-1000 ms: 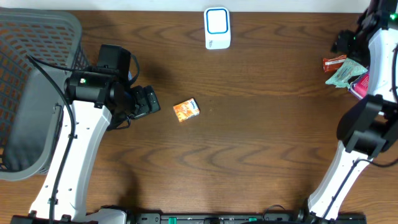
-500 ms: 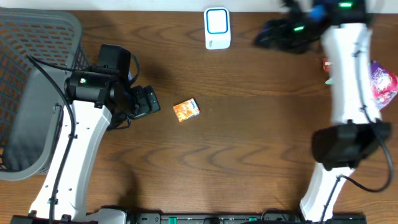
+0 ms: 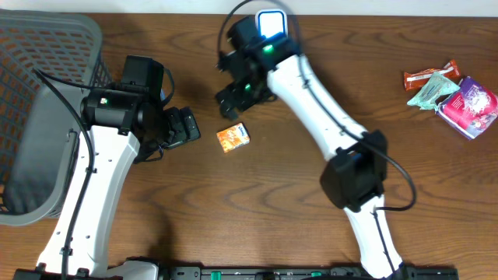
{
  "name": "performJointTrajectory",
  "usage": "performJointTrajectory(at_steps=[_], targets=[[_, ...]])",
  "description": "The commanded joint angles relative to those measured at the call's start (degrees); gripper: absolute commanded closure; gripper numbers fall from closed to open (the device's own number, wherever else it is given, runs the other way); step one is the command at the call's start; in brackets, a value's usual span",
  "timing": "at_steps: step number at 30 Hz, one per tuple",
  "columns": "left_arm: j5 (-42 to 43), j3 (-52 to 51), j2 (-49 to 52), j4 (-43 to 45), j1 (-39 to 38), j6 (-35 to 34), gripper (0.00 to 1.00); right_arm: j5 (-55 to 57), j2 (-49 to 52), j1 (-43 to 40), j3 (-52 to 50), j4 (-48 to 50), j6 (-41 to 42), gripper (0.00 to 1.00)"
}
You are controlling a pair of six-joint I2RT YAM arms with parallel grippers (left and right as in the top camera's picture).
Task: Scan the item barcode
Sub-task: 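Move the right gripper back toward the orange Kleenex pack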
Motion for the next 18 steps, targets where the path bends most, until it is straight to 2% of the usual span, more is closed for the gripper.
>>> performJointTrajectory(at_steps=[1, 5, 9, 13, 15, 18], targets=[[-0.57, 0.37, 0.2, -0.02, 0.17, 0.37, 0.02, -2.23, 2.32, 0.04, -0.15, 1.14, -4.7, 0.01], [-0.57, 0.37, 0.2, -0.02, 0.17, 0.37, 0.02, -6.43, 4.55, -0.81, -0.15, 2.16, -7.15, 0.02], [-0.57, 0.37, 0.2, -0.02, 0.17, 0.37, 0.02, -14.62, 5.68, -1.36, -0.15, 2.38, -14.25, 0.07], [-0.57, 0.37, 0.2, -0.02, 0.17, 0.37, 0.02, -15.58, 6.84, -1.2, -0.17, 2.51, -18.38, 0.25], [-0.57, 0.37, 0.2, -0.02, 0.17, 0.37, 0.02, -15.47, 7.67, -1.11, -0.17, 2.56, -20.06, 0.25], [-0.57, 0.37, 0.2, -0.02, 0.17, 0.37, 0.02, -15.47, 9.55, -1.11, -0.17, 2.69, -21.51, 0.15]])
